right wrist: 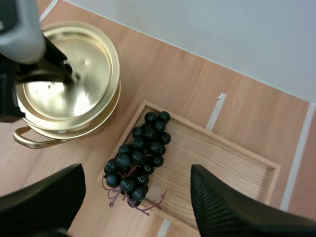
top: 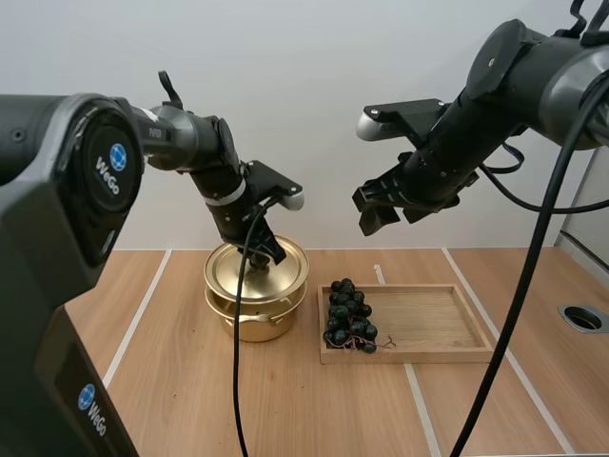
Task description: Open the pot, put the grape inside, and close it
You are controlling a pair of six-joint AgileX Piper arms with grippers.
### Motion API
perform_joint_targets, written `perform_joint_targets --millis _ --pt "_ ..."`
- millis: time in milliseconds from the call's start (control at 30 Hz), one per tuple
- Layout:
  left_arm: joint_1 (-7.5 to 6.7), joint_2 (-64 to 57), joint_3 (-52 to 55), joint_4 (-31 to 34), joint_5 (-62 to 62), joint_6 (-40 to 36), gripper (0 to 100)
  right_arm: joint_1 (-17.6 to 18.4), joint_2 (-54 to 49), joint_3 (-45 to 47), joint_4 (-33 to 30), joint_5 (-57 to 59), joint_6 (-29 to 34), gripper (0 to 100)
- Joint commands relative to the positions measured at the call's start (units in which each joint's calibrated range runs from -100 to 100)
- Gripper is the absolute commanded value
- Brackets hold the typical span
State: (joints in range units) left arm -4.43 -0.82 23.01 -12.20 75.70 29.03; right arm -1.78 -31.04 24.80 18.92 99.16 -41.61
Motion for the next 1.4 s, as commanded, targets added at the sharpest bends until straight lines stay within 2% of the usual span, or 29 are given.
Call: perform_joint_targets --millis 0,667,900,1067,1133,1233,1367 --pt "-0.24 -4.51 -2.79 -0.38 1.09 -0.86 0 -0.14 1.41 0.56 1.95 0.84 0.30 100" --pt "-0.24 -32.70 -9.65 -0.75 3.65 -5.30 0 -0.14 13.56 8.89 4.66 0.84 -0.10 100" --pt "-0.24 -38.37 -9.65 -0.75 3.65 -7.32 0 3.10 17.92 10.53 3.61 -6.81 0.57 100" --pt "-0.24 -41.06 -9.65 -0.75 3.80 -7.32 0 5.90 21.56 10.68 -3.35 -12.15 5.55 100" --pt "-0.24 -41.96 -9.65 -0.75 3.80 -7.43 0 6.56 23.07 10.96 -4.35 -12.49 5.88 100" --pt "-0.24 -43.01 -9.65 -0.75 3.80 -7.43 0 6.77 24.81 10.99 -5.26 -14.45 6.66 100" --pt "-0.24 -43.14 -9.65 -0.75 3.80 -7.43 0 6.77 26.61 10.99 -9.64 -16.87 8.89 100"
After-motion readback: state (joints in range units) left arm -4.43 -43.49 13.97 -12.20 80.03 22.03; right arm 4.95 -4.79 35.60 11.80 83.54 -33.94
